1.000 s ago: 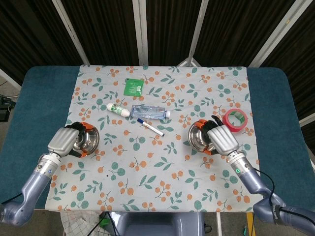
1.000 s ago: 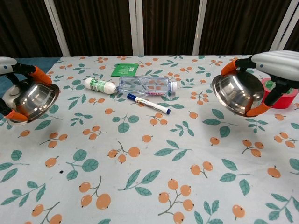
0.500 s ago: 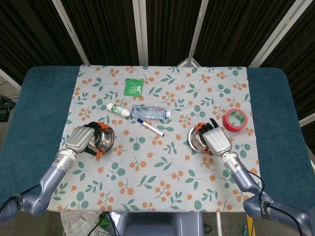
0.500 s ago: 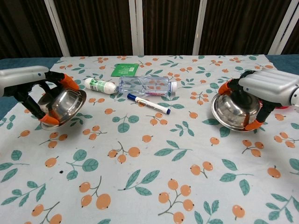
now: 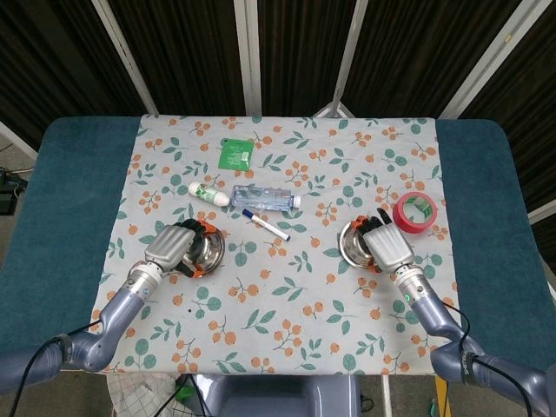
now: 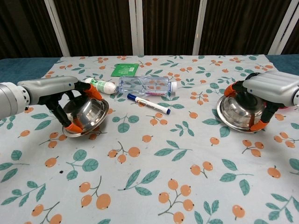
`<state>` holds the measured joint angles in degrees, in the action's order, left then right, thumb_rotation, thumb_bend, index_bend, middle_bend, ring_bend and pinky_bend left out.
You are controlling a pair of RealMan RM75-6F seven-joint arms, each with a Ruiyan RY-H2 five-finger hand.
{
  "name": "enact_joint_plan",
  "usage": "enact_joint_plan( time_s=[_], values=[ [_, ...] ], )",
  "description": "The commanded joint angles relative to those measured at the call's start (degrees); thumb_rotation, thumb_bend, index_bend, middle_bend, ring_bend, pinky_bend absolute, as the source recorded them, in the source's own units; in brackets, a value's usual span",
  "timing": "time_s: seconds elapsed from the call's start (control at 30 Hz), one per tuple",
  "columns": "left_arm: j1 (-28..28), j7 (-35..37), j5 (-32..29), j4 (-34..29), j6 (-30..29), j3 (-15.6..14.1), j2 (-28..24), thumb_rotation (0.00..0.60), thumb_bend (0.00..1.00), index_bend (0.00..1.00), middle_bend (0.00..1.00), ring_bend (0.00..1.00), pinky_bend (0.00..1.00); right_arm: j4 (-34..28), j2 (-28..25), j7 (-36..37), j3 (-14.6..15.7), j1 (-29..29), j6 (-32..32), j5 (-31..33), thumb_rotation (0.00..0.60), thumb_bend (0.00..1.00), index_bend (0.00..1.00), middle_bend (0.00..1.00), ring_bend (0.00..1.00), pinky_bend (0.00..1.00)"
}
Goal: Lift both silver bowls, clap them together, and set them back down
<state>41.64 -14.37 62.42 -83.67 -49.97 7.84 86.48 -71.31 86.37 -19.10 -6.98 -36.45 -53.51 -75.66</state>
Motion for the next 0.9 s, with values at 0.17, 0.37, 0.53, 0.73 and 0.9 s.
enact_joint_plan(
  time_s=[0.17, 0.37, 0.53, 0.73, 0.9],
  values=[
    [2.6, -6.9, -4.9, -0.7, -1.2, 1.6, 3.7, 0.6, 0.06, 0.27, 0.17, 0.13, 0.36, -0.7, -0.1, -1.1, -0.6, 0.3, 0.4, 2.6, 0.6, 0.09, 0.35, 0.19, 0.21, 0.01],
    [3.5, -8.2, -6.9, -0.9, -1.6, 2.4, 5.2, 0.6, 0.04, 0.19, 0.08, 0.06, 0.29, -2.5, -1.2, -2.5, -1.2, 0.2, 0.7, 4.8, 0.6, 0.04, 0.27, 0.13, 0.15, 0.0],
    [4.0, -9.0, -8.3, -0.9, -1.4, 2.5, 5.5, 0.6, 0.03, 0.13, 0.02, 0.0, 0.22, -3.9, -1.4, -3.9, -1.4, 0.3, 0.5, 6.4, 0.6, 0.03, 0.23, 0.08, 0.13, 0.0],
    [4.6, -9.4, -9.3, -2.5, -1.3, 2.9, 4.9, 0.6, 0.0, 0.08, 0.0, 0.0, 0.17, -6.2, -1.7, -5.7, -1.4, 0.3, 0.3, 8.0, 0.6, 0.01, 0.14, 0.04, 0.11, 0.0],
    [4.6, -7.7, -8.4, -3.8, -1.2, 3.2, 4.2, 0.6, 0.0, 0.07, 0.0, 0.0, 0.16, -8.2, -2.0, -7.7, -1.4, 0.0, 0.5, 9.9, 0.6, 0.0, 0.07, 0.02, 0.1, 0.0]
  ],
)
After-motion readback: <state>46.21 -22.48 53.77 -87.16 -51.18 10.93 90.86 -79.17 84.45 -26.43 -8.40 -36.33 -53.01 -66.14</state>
